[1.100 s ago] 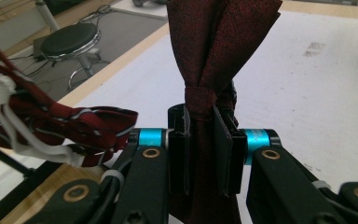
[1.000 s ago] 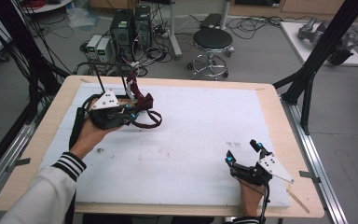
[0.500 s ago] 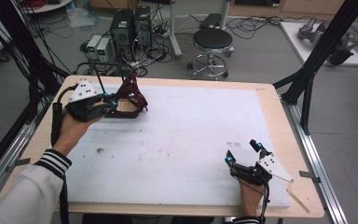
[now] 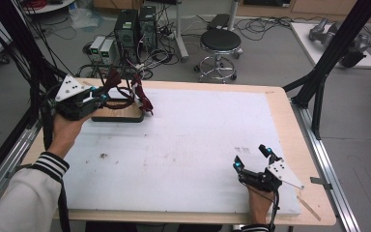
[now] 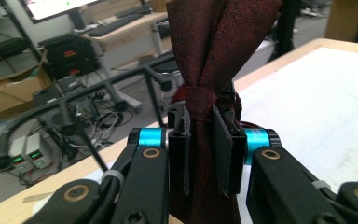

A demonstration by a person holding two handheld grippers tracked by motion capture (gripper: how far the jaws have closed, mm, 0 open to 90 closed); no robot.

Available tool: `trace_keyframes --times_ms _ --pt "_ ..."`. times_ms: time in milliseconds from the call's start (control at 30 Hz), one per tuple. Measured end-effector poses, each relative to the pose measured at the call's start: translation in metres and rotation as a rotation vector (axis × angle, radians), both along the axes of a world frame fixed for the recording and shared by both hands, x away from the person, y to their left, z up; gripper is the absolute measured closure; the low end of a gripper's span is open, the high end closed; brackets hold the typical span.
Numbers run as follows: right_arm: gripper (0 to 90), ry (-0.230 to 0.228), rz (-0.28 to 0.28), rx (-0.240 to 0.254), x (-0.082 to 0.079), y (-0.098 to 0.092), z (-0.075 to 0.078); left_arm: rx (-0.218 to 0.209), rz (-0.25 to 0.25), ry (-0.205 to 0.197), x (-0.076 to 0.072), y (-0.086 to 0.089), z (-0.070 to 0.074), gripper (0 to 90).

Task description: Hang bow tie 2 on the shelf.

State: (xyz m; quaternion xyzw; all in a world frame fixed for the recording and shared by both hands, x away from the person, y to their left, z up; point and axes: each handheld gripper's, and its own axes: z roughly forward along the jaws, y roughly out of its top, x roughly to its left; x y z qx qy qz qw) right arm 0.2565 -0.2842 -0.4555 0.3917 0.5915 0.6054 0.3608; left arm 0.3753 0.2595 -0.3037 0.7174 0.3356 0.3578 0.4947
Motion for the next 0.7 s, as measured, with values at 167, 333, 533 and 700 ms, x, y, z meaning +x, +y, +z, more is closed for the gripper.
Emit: trace_keyframes --times_ms 167,333,533,700 --pt "1.8 0.0 0.0 -0.002 0.0 0.0 0.0 -0.027 0.045 -0.008 0.004 0.005 0.001 77.1" --pt "1.7 0.002 0.0 0.001 0.0 0.0 0.0 -0.052 0.094 -0.021 0.009 0.009 0.002 77.1" --pt "1.7 0.004 -0.001 0.004 0.0 0.0 0.0 -0.068 0.153 -0.028 0.017 0.01 0.002 77.2" --pt "1.7 0.005 0.0 0.005 0.0 0.0 0.0 -0.093 0.185 -0.03 0.022 0.009 -0.001 77.2"
